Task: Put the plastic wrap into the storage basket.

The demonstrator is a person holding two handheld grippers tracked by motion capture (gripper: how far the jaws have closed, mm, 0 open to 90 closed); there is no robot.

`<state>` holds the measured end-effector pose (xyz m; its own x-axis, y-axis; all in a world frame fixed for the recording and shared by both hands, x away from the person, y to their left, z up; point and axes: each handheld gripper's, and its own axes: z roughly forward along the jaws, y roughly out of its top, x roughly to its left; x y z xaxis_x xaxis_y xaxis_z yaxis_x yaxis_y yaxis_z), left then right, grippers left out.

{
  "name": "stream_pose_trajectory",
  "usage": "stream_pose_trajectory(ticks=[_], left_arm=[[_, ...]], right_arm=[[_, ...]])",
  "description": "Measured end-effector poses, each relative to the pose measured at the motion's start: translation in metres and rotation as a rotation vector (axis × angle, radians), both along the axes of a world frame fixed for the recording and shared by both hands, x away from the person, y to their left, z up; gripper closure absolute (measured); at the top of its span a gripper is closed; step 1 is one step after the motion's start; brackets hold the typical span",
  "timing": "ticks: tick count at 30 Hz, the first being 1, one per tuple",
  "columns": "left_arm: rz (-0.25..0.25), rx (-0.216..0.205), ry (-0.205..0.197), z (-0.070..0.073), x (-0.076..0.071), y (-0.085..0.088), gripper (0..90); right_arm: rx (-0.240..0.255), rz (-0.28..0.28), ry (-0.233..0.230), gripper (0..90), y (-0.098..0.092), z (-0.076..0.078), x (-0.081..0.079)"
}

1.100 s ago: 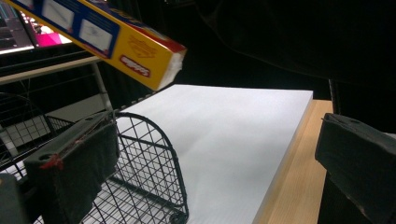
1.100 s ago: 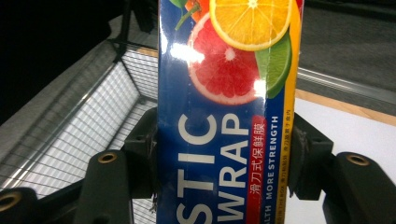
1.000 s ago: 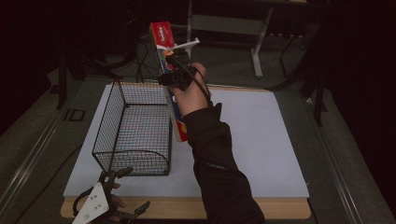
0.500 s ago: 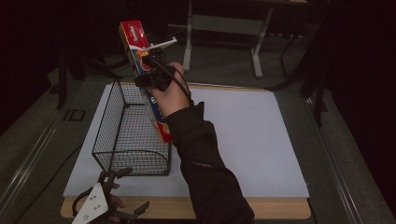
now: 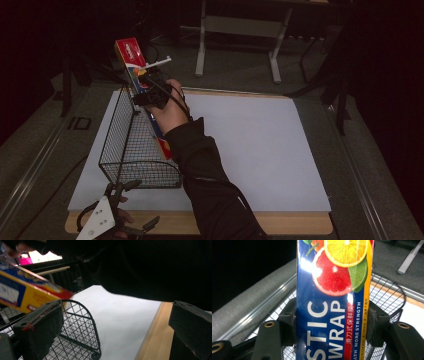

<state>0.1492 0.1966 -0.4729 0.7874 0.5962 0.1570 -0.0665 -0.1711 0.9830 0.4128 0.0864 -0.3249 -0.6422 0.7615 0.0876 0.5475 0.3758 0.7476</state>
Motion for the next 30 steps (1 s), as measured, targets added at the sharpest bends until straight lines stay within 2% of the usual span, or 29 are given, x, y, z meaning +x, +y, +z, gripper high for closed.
stream_pose_trajectory(ticks=[4, 10, 18, 27, 30], left_arm=[[-0.004, 0.002, -0.001, 0.0, 0.0, 0.0, 0.2], [-0.003, 0.001, -0.001, 0.0, 0.0, 0.0, 0.2], [-0.004, 0.002, -0.002, 0.0, 0.0, 0.0, 0.2], [-0.005, 0.005, 0.0, 0.0, 0.0, 0.0, 0.2], [-0.006, 0.004, -0.003, 0.0, 0.0, 0.0, 0.2]], right_arm=[[0.011, -0.014, 0.044, 39.9, 0.004, -0.018, 0.006], [-0.002, -0.007, 0.089, 39.9, 0.011, -0.041, 0.008], [-0.047, -0.014, 0.152, 39.8, 0.013, -0.069, 0.012], [-0.105, -0.044, 0.212, 39.7, 0.016, -0.084, 0.014], [-0.112, -0.042, 0.212, 39.7, 0.017, -0.086, 0.015]])
